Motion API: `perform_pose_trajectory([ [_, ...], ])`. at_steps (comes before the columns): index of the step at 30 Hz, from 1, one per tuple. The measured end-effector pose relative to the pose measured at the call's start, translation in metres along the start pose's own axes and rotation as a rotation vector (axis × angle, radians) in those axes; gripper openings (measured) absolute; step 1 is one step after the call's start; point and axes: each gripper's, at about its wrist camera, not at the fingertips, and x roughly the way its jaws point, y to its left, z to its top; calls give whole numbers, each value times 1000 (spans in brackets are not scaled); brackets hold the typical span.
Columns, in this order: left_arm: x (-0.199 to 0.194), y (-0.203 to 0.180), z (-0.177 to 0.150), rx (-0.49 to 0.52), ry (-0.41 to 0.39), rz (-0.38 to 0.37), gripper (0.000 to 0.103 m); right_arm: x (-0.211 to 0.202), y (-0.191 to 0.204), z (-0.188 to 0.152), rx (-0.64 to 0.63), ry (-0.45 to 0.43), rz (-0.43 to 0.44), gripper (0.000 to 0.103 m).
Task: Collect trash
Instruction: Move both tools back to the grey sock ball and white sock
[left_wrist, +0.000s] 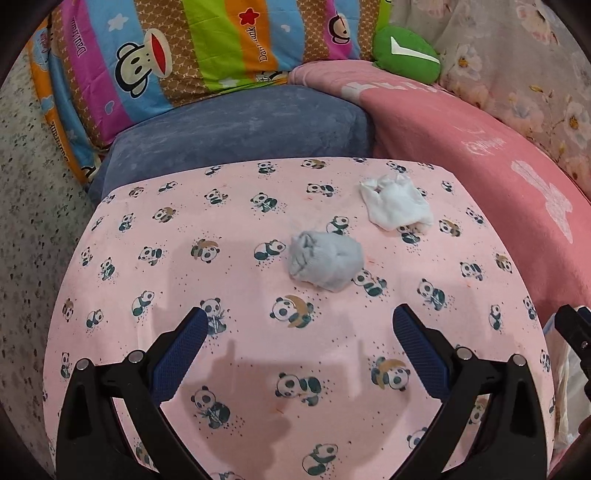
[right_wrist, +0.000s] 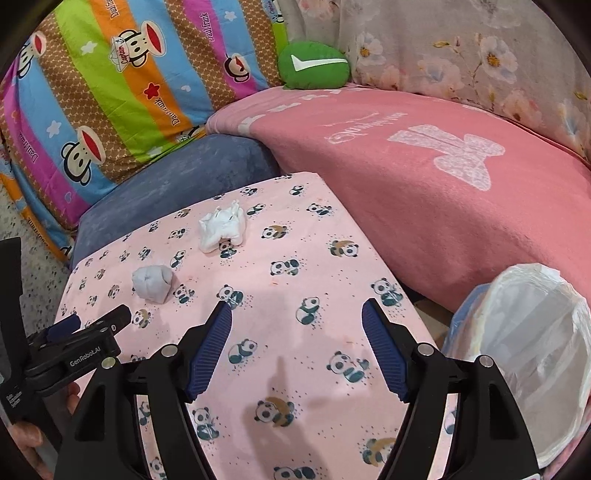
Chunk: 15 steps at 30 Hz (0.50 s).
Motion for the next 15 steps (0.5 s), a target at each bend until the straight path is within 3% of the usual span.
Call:
perform_pose_trajectory([
  [6,20,7,18,-5,-13,-11,96,37,26,25,-33,15,31,72],
  [15,62,1,26,-9,58,-81,96,98,57,64,-87,43,41,72],
])
